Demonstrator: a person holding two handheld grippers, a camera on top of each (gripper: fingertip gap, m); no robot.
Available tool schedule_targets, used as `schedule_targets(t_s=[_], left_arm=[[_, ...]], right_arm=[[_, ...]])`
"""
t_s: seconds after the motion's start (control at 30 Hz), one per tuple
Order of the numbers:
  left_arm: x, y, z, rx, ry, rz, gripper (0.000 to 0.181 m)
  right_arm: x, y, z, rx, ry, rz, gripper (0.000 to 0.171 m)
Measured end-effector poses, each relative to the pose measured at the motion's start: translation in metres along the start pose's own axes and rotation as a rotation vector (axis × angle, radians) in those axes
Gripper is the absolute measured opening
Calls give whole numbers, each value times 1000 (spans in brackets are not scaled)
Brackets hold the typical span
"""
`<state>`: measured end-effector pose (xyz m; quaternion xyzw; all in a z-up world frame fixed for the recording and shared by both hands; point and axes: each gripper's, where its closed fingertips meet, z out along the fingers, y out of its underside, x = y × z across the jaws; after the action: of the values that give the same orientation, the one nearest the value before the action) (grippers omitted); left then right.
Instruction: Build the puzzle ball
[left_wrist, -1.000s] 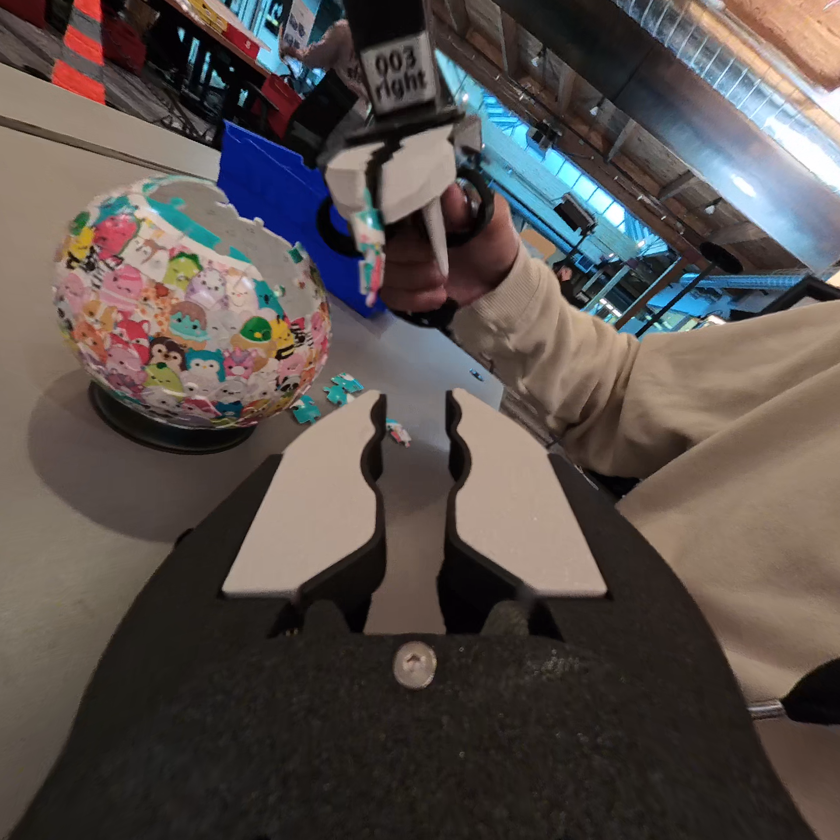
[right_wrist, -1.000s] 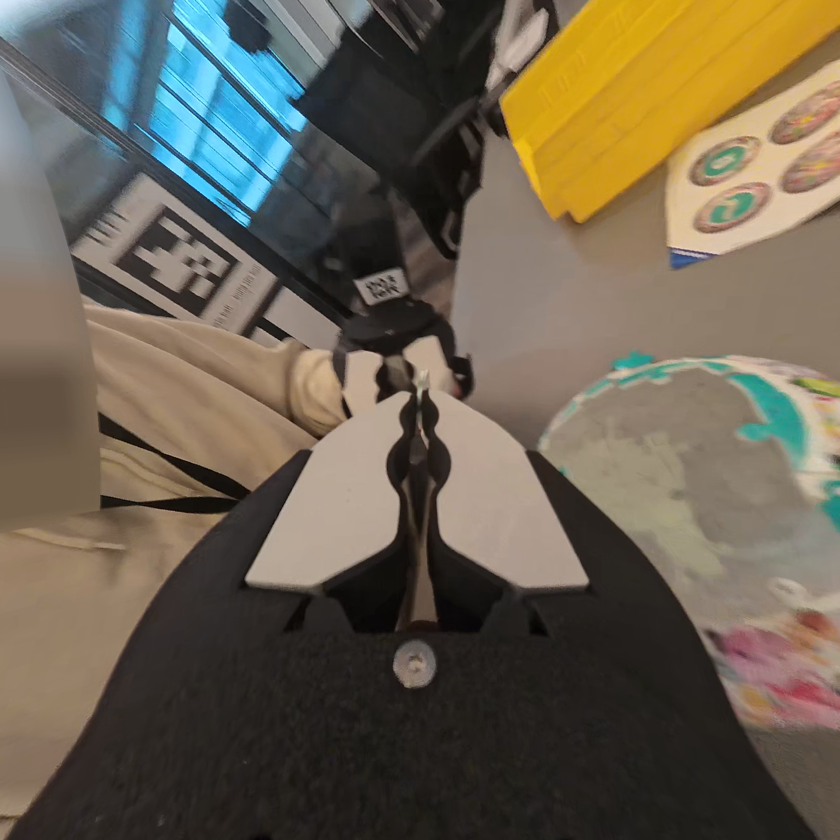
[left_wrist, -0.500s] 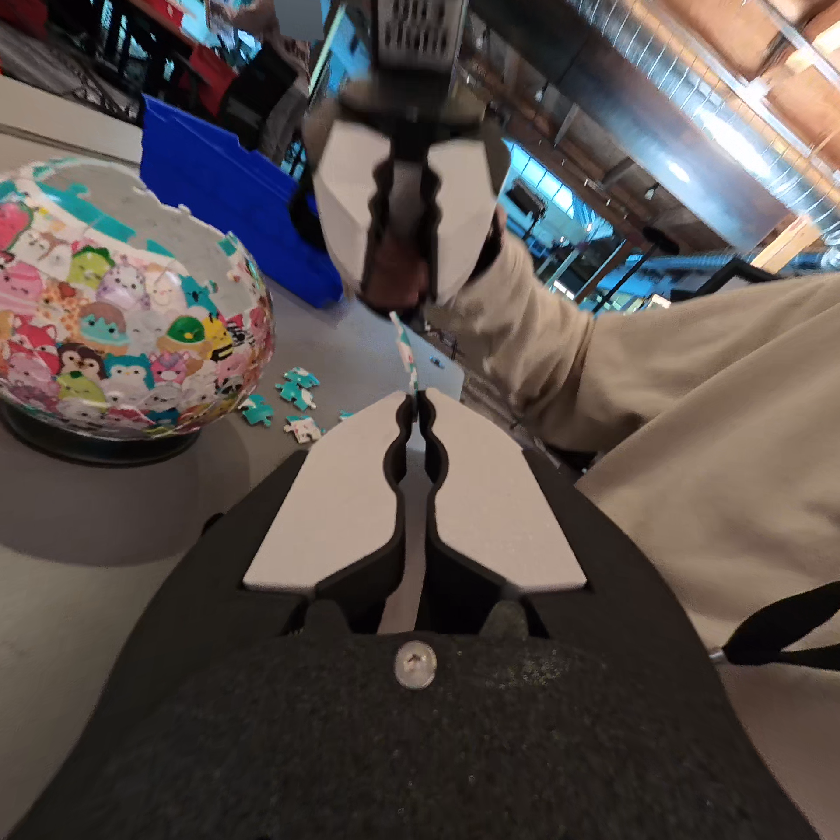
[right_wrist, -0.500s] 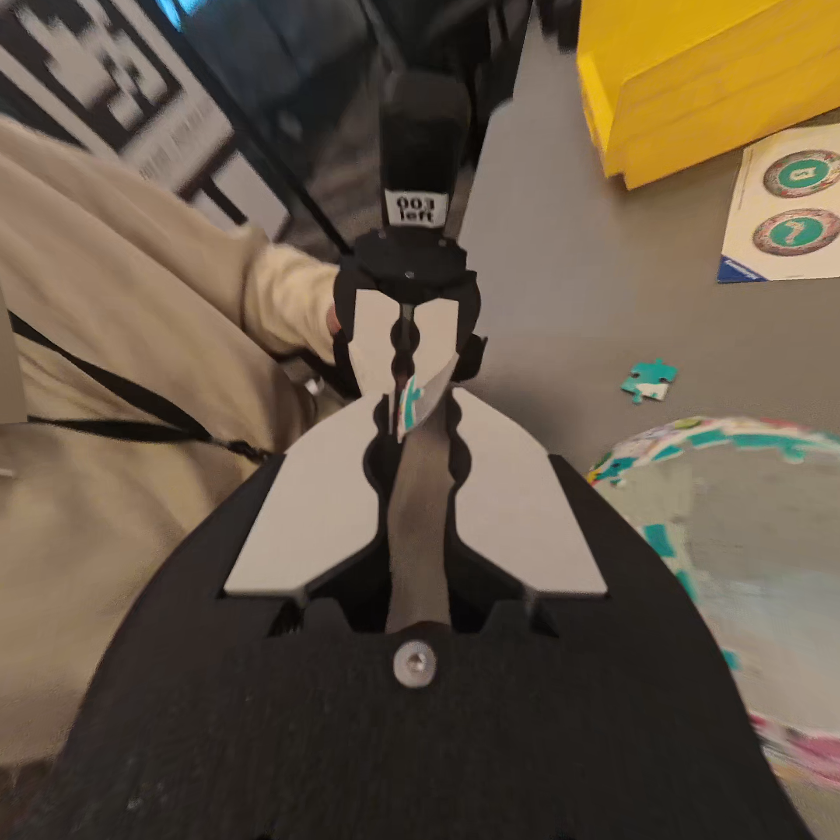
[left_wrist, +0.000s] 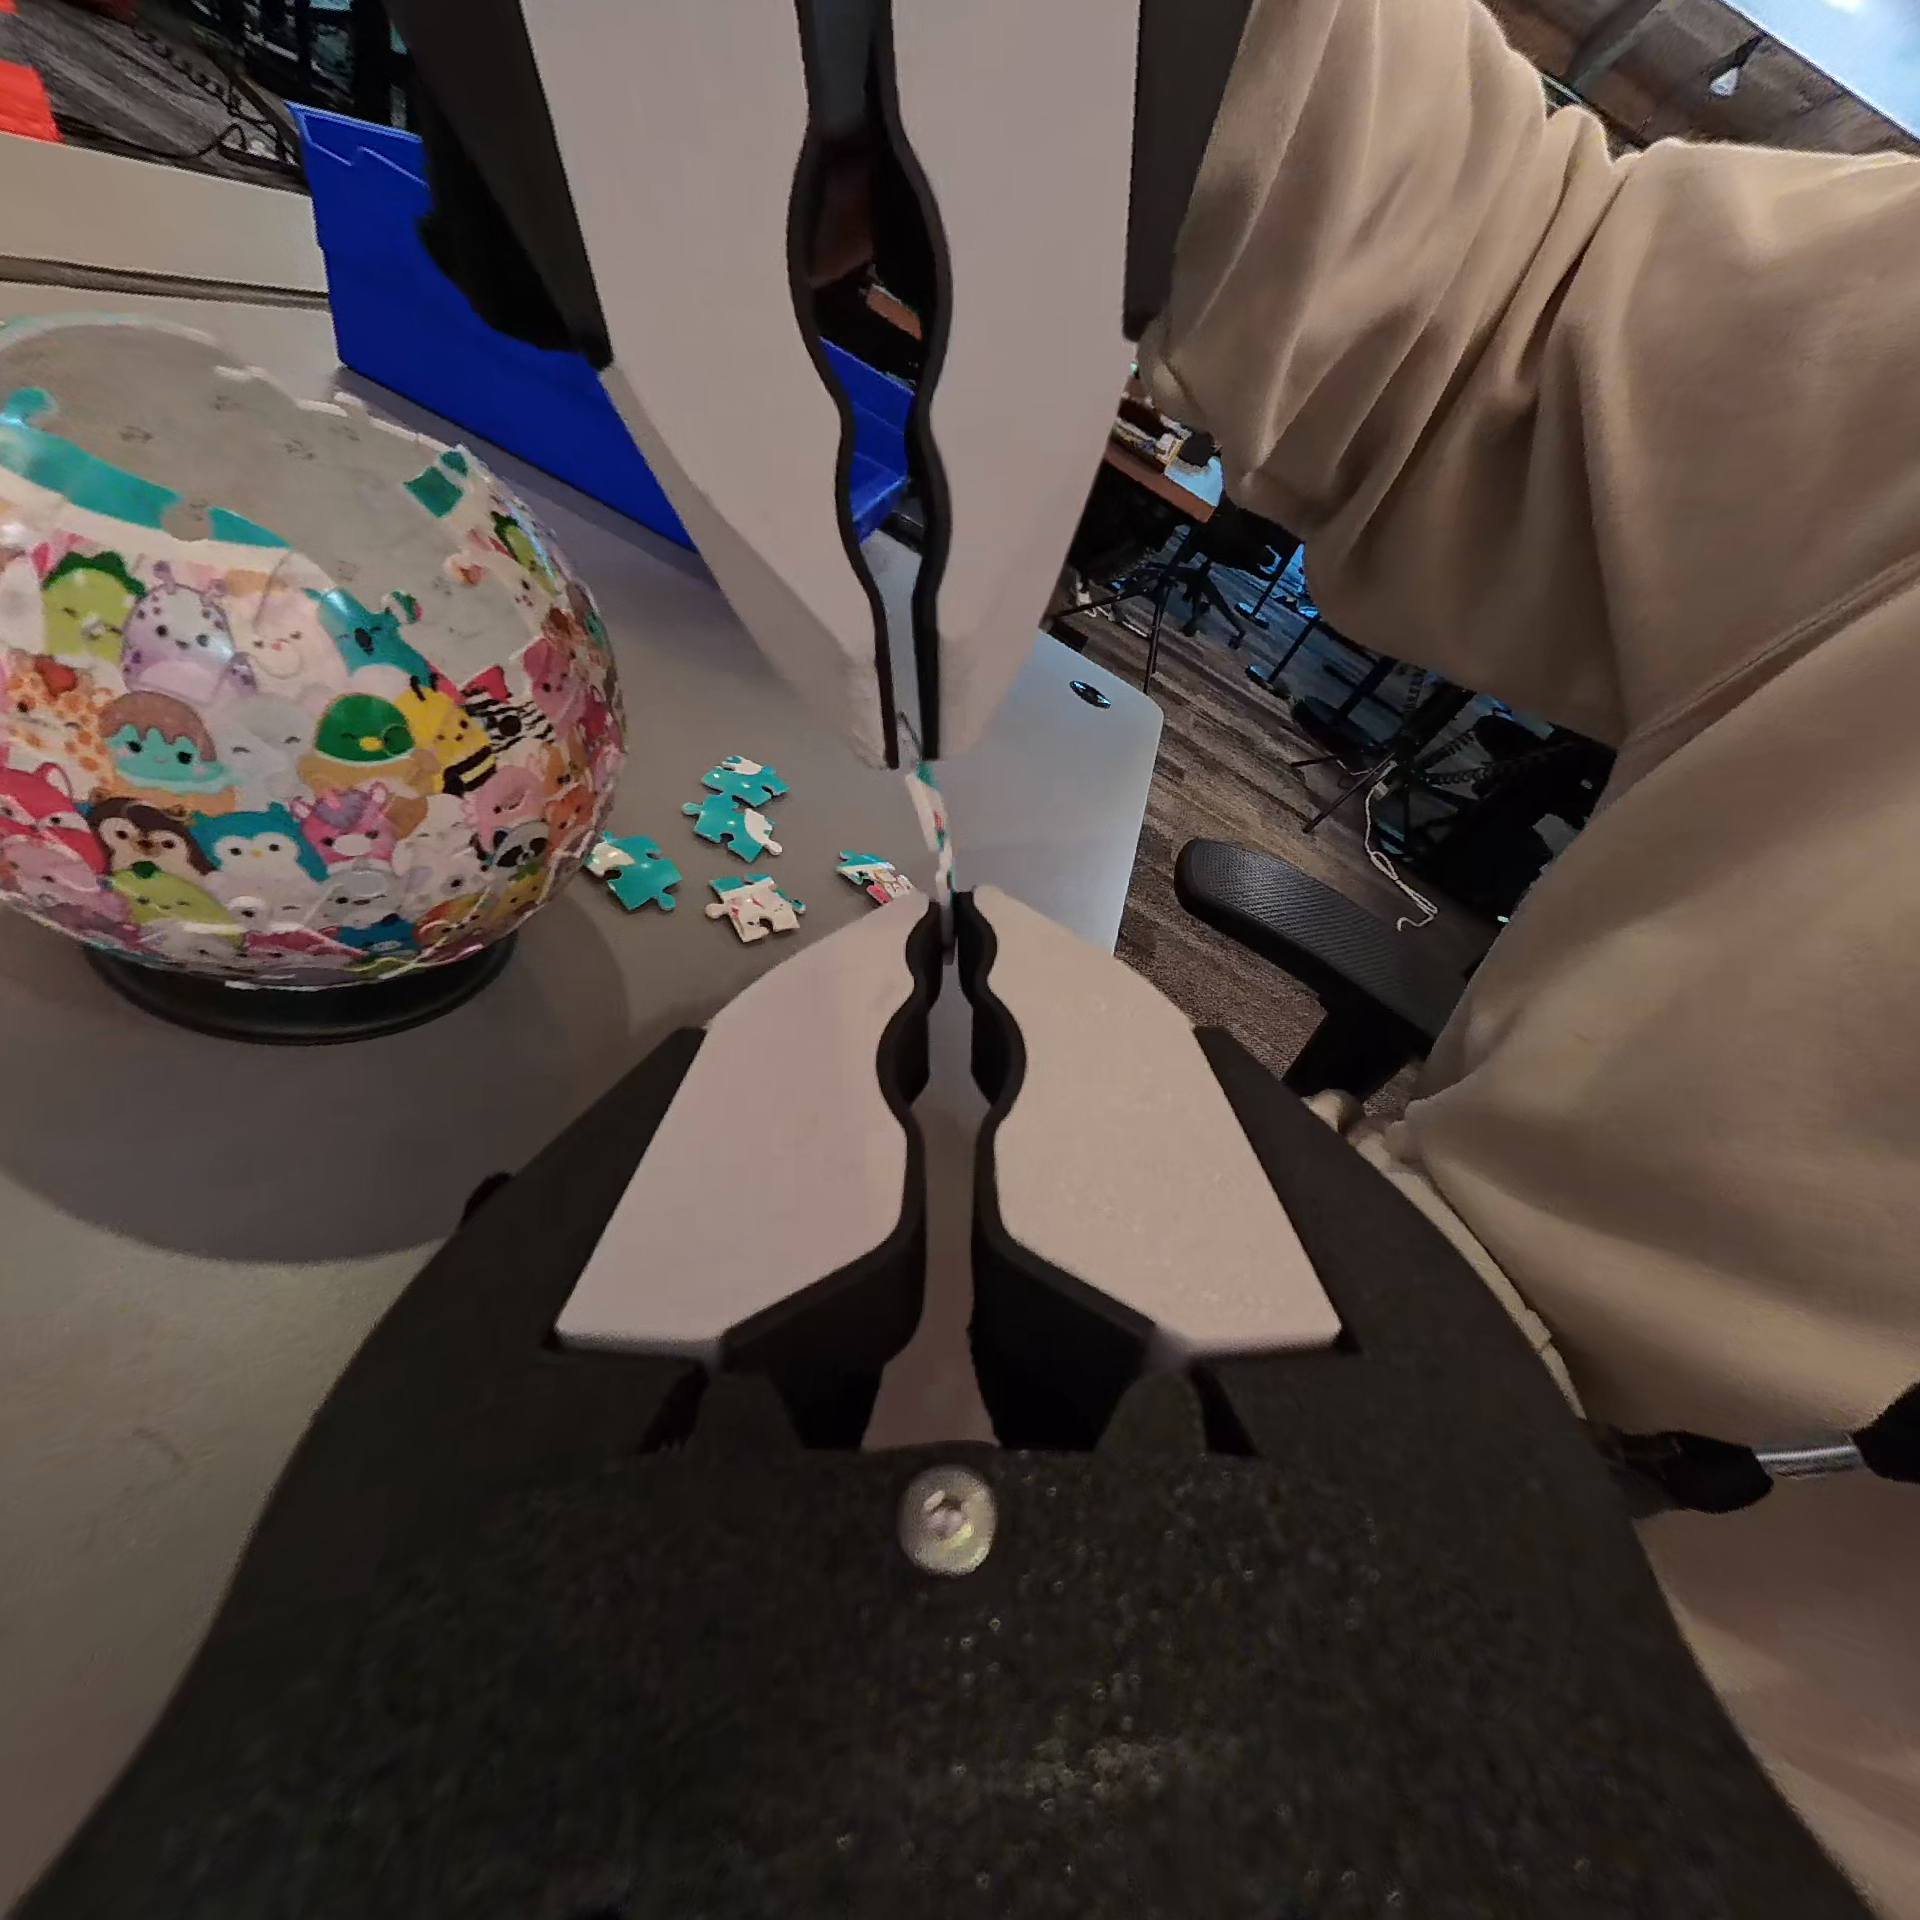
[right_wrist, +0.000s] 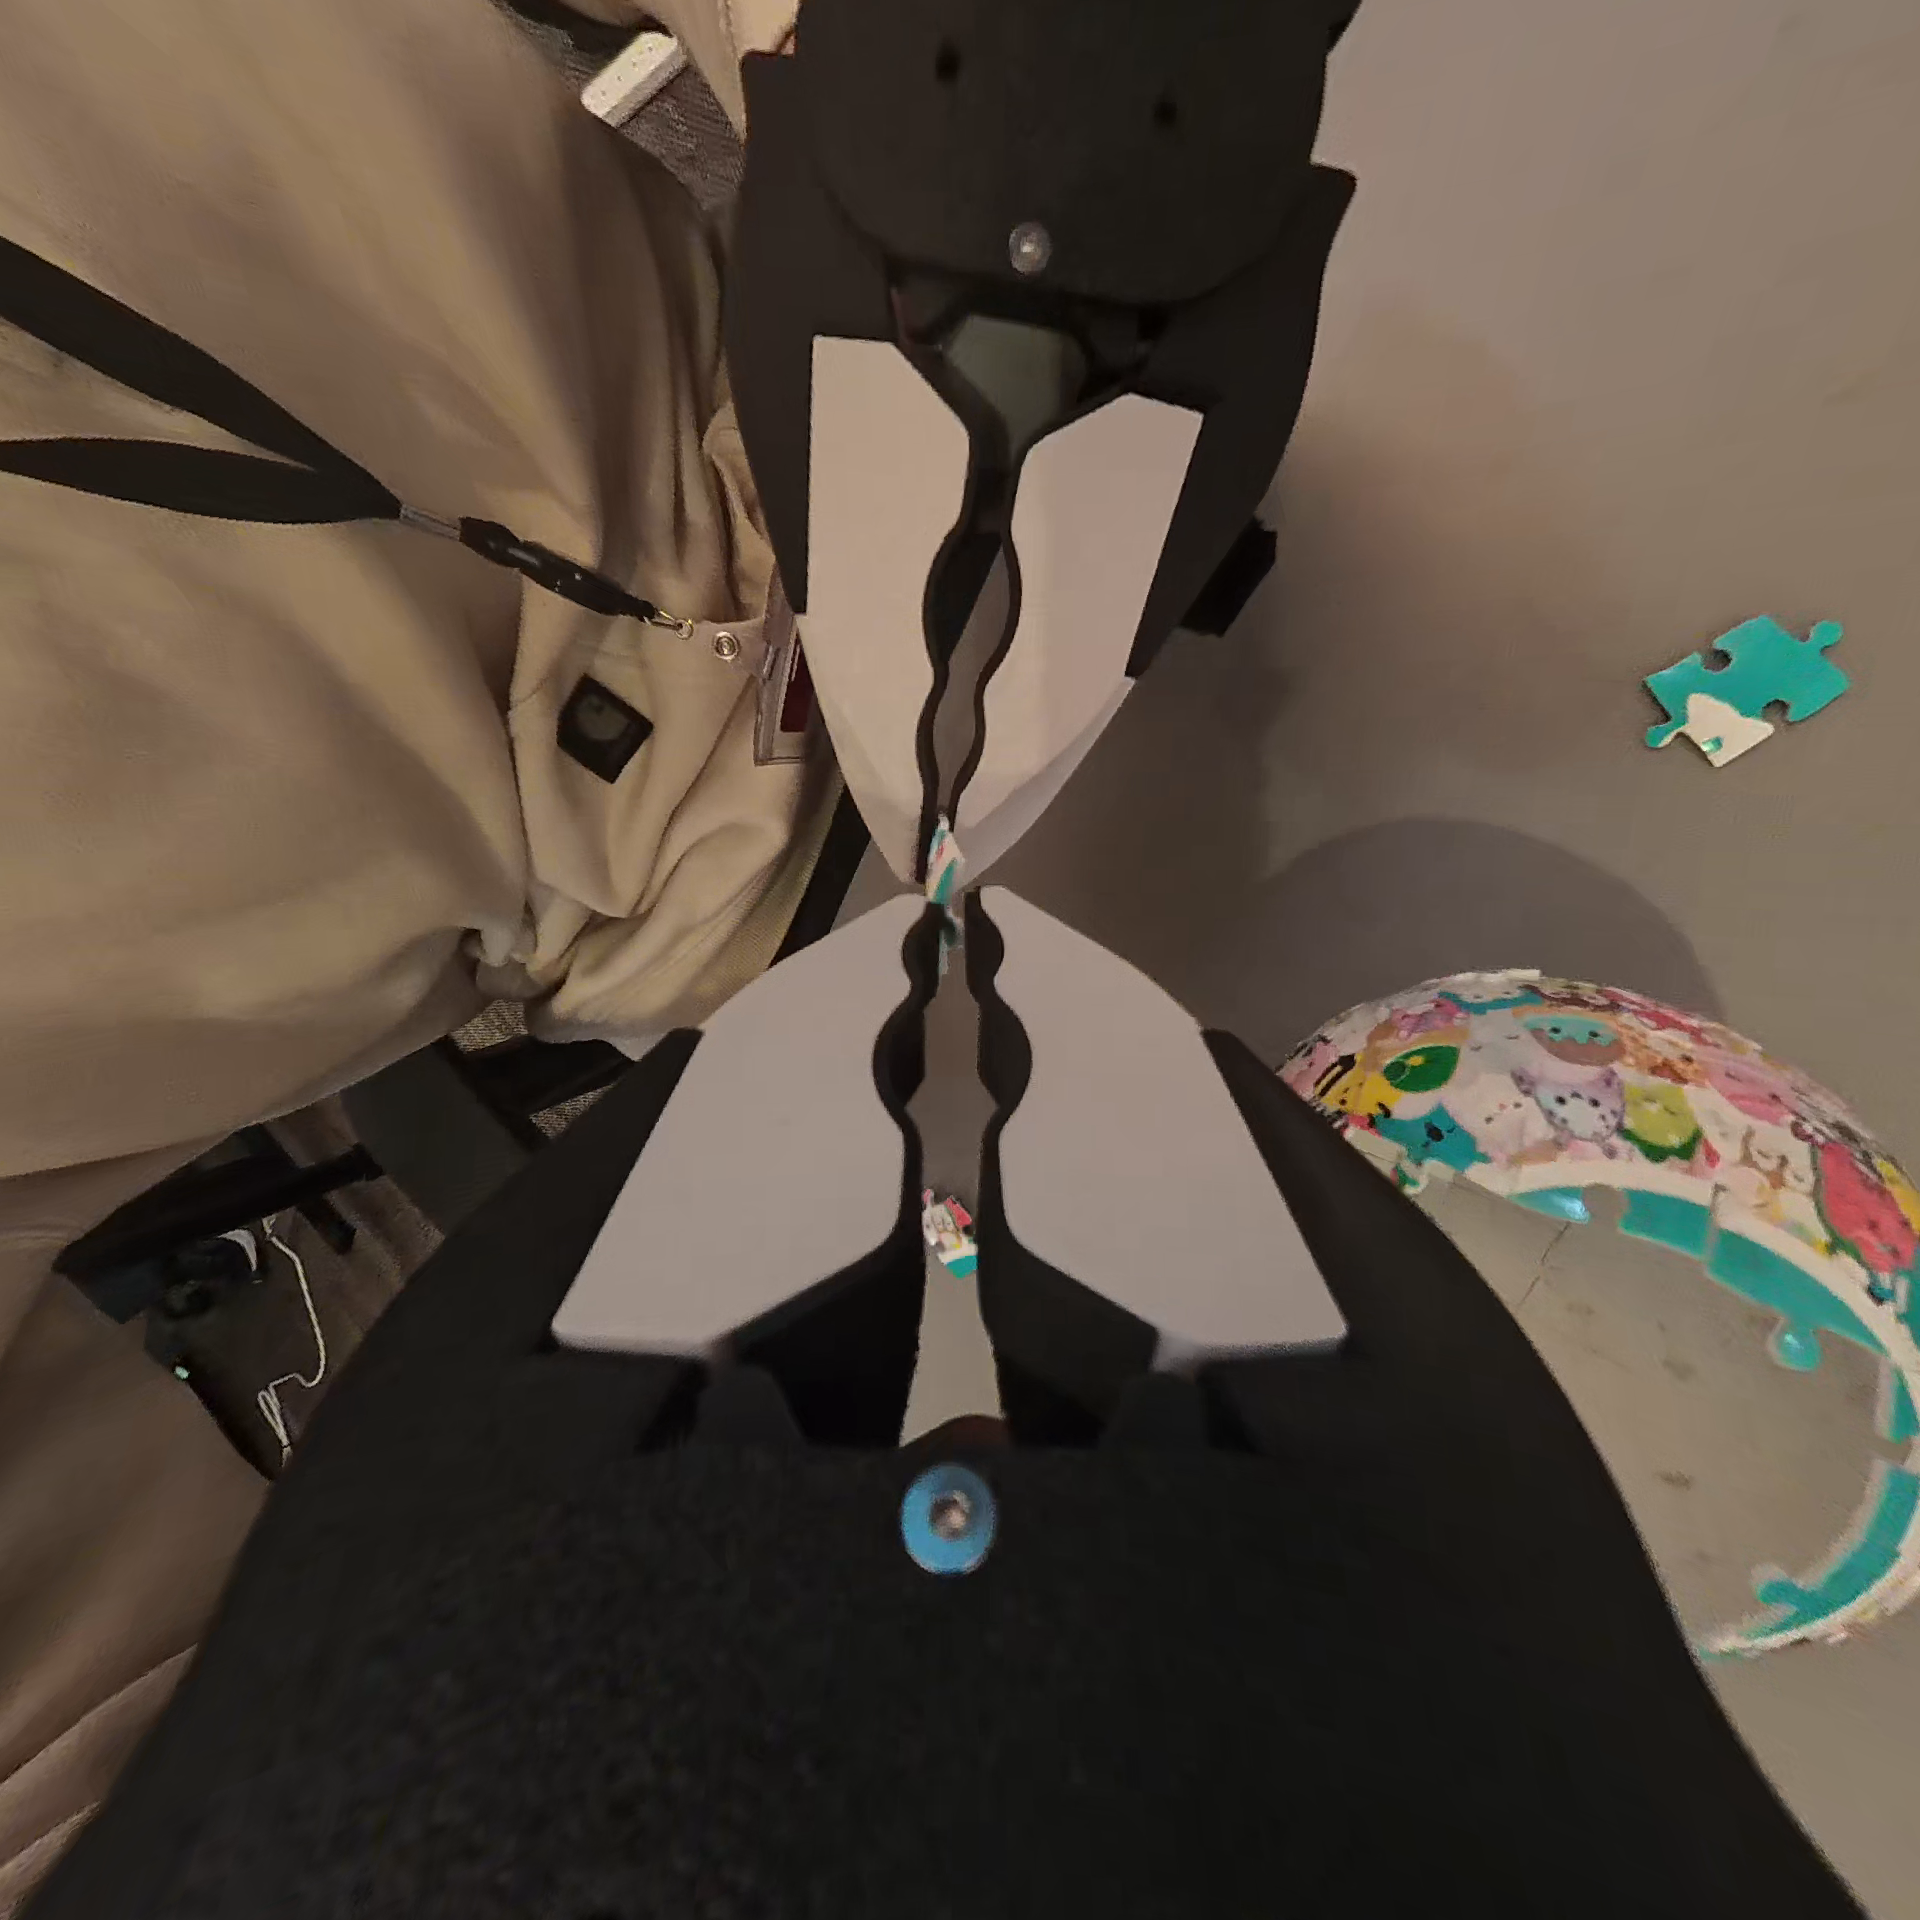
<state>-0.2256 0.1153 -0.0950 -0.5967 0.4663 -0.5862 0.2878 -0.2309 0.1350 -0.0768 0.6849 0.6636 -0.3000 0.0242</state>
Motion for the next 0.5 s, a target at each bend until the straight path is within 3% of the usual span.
schedule_targets(t_s=[0.2, 0.3, 0.4, 0.5], left_arm=[[-5, -7, -4, 53, -32, 8, 3], [-20, -11, -10, 80, -129, 15, 21], [-22, -11, -13, 77, -126, 18, 0], [-21, -12, -12, 89, -115, -7, 0]], right_arm=[[-2, 0, -7, -9, -59, 27, 2], [9, 11, -30, -43, -51, 75, 2], [42, 34, -55, -67, -31, 224, 2], [51, 37, -60, -17, -128, 337, 2]])
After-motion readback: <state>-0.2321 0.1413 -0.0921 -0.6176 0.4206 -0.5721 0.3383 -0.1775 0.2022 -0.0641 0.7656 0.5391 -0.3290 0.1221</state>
